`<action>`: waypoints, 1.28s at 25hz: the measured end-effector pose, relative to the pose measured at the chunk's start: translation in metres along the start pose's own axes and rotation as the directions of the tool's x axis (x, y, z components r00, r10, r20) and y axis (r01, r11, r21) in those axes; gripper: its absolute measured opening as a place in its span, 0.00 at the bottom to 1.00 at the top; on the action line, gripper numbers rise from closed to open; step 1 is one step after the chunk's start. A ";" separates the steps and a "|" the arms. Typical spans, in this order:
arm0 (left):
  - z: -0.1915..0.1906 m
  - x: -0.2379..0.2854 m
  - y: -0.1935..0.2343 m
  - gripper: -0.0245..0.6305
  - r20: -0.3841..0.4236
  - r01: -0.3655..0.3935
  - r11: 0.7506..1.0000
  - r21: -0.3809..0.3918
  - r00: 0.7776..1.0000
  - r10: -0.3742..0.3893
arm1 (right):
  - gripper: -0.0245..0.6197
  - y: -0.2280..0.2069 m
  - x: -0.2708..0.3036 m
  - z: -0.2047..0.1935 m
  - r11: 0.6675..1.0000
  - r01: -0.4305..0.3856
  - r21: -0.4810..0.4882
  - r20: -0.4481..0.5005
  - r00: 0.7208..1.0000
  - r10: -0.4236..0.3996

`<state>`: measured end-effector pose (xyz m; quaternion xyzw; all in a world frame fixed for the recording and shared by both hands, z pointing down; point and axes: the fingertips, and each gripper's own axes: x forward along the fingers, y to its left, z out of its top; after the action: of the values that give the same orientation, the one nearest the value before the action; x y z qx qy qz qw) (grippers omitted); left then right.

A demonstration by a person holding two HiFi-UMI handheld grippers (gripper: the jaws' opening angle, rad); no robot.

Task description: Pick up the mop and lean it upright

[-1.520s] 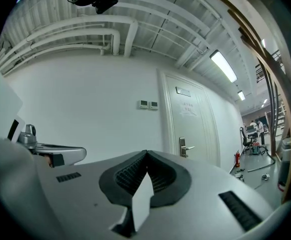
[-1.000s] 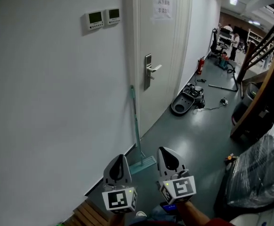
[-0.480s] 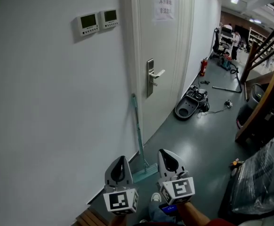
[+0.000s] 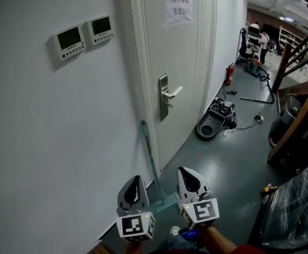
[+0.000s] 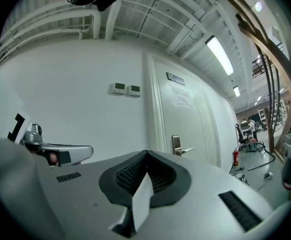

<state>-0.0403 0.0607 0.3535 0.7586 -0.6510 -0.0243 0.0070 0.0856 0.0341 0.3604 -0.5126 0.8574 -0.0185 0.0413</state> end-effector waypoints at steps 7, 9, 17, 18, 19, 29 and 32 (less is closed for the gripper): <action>-0.003 0.067 -0.010 0.06 -0.004 0.001 1.000 0.009 1.000 -0.001 | 0.06 -0.047 0.047 -0.002 1.000 0.001 0.011 -0.007 1.000 -0.001; -0.005 0.082 -0.012 0.06 -0.007 -0.002 1.000 0.015 1.000 0.002 | 0.06 -0.058 0.058 -0.002 1.000 -0.001 0.016 -0.005 1.000 0.001; -0.016 0.116 -0.005 0.06 -0.022 -0.033 0.999 0.017 0.999 0.034 | 0.06 -0.079 0.089 -0.012 1.000 -0.020 0.023 -0.016 1.000 0.021; -0.017 0.119 -0.002 0.06 -0.026 -0.033 0.999 0.018 0.999 0.033 | 0.06 -0.079 0.093 -0.013 1.000 -0.021 0.023 -0.019 1.000 0.022; -0.018 0.123 0.001 0.06 -0.028 -0.031 0.999 0.018 0.999 0.032 | 0.07 -0.078 0.097 -0.015 0.999 -0.022 0.023 -0.021 1.000 0.022; -0.022 0.165 0.051 0.06 -0.008 0.022 0.999 0.024 1.000 -0.021 | 0.07 -0.057 0.161 -0.021 1.000 0.014 0.009 -0.011 1.000 -0.014; -0.022 0.176 0.073 0.06 -0.003 0.027 0.999 0.026 1.000 -0.027 | 0.07 -0.046 0.185 -0.021 1.000 0.018 0.005 -0.003 1.000 -0.018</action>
<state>-0.0850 -0.1251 0.3740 0.7673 -0.6411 -0.0148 -0.0025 0.0367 -0.1510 0.3746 -0.5203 0.8527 -0.0218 0.0412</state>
